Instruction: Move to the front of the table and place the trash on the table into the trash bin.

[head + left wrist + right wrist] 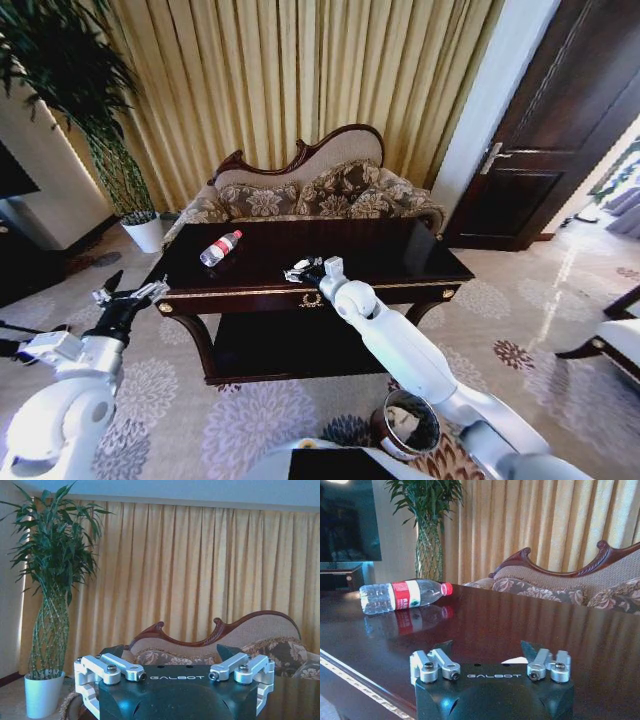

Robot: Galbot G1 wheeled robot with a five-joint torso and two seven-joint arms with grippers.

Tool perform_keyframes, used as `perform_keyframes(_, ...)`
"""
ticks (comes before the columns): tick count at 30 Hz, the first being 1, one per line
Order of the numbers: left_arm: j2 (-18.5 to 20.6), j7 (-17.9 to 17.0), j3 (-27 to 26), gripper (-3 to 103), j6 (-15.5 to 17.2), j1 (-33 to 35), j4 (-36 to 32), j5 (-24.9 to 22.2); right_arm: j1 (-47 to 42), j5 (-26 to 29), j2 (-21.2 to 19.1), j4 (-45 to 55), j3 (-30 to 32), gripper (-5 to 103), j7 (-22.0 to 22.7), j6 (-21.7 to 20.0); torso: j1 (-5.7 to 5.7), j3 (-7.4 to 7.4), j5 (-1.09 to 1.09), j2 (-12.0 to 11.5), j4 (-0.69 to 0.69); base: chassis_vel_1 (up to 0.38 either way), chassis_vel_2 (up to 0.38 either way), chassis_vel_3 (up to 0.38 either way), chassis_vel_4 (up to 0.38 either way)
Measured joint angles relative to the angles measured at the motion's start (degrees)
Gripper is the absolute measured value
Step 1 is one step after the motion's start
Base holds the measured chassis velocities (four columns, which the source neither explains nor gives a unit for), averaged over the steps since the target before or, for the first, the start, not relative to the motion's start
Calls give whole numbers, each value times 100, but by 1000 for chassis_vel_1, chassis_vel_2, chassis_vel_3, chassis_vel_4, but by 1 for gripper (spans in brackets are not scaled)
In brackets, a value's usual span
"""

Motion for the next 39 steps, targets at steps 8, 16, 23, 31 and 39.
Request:
perform_keyframes(8, 1, 23, 9, 100, -3, -10, -20, 1, -4, -60, 8, -58, -3, 49, 0, 40, 0, 0, 1, 0, 0, 0, 0, 0, 0)
perform_keyframes(16, -20, 25, -4, 100, -22, -16, -3, -6, -53, -142, -57, -59, 14, 24, 0, 42, 0, 0, 1, 0, 0, 0, 0, 0, 0)
perform_keyframes(23, -16, 26, -31, 100, -30, -10, 10, -19, -142, -213, -76, -33, 38, 24, 0, 35, 0, 0, 1, 0, 0, 0, 0, 0, 0)
perform_keyframes(31, -31, 51, -24, 100, -37, -10, 31, -20, -147, -220, -118, 7, 60, 50, 0, 32, 0, 0, 1, 0, 0, 0, 0, 0, 0)
perform_keyframes(39, -34, 80, -16, 100, -79, -22, 87, -19, -165, -136, -200, 232, 136, 83, 0, 32, 0, 0, 0, 0, 0, 0, 0, 0, 0)
